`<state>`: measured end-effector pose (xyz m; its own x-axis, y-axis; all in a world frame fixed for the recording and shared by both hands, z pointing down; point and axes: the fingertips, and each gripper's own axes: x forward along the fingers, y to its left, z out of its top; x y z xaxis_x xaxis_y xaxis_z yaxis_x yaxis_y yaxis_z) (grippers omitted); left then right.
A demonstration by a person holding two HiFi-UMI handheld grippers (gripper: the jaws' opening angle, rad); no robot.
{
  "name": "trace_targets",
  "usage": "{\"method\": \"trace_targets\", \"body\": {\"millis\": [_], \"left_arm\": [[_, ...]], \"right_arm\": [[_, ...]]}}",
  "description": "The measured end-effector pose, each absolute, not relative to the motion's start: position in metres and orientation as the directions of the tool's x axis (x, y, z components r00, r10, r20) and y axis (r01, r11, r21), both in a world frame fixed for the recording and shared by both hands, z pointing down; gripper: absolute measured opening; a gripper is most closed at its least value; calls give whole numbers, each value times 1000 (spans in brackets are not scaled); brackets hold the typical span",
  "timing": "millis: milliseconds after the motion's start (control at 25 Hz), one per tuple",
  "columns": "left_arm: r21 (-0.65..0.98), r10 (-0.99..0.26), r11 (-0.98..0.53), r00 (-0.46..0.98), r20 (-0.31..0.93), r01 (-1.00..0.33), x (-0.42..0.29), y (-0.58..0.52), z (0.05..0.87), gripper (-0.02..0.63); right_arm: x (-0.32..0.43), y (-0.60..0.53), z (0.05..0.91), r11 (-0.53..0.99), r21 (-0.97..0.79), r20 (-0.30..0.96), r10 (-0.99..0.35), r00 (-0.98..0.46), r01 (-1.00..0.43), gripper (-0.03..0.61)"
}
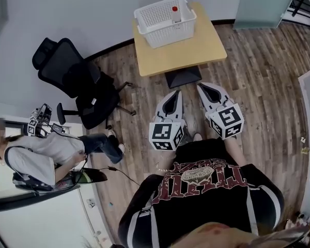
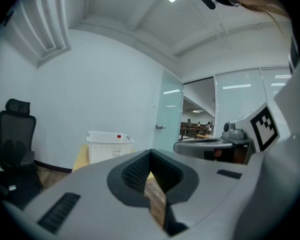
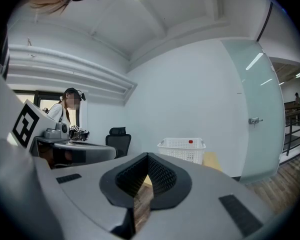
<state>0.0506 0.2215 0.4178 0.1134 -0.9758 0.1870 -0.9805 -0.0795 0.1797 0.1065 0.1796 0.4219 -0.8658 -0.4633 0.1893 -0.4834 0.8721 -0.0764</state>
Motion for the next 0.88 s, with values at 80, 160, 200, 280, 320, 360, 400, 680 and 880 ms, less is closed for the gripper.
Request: {"method": "trace_targets", "body": {"millis": [80,160,200,280,320,360,400,680,880], "left_arm": [[183,-975,-84,119,187,-979,44,218,418,32],[185,-975,-88,122,184,-979,39,215,417,32],[187,-975,-89,124,182,-978,36,214,416,32],[187,-976,-94,128,179,-978,31,209,415,32],[186,-975,-97,130,178,-978,27,207,415,32],[185,-975,-100,133,177,-978,24,205,415,32],[184,-975,-104,137,177,-977,20,202,415,32],[191,-972,-125,159,175,-974,-6,185,415,32],[192,-968,-151,184,171,-970,-15,171,415,32]], "right_arm": [[100,177,422,870,-75,189,-467,-864,-487,17],[95,174,421,868,-72,190,-471,-861,-491,17],[93,173,421,867,-70,191,-473,-860,-493,17],[88,169,420,865,-65,192,-477,-857,-497,17],[84,167,420,864,-64,192,-480,-856,-499,17],[81,164,420,863,-64,193,-482,-854,-502,17],[77,161,420,861,-64,193,-485,-853,-504,17],[49,148,420,857,-59,194,-493,-848,-511,17],[40,137,420,847,-54,197,-511,-837,-529,17]]}}
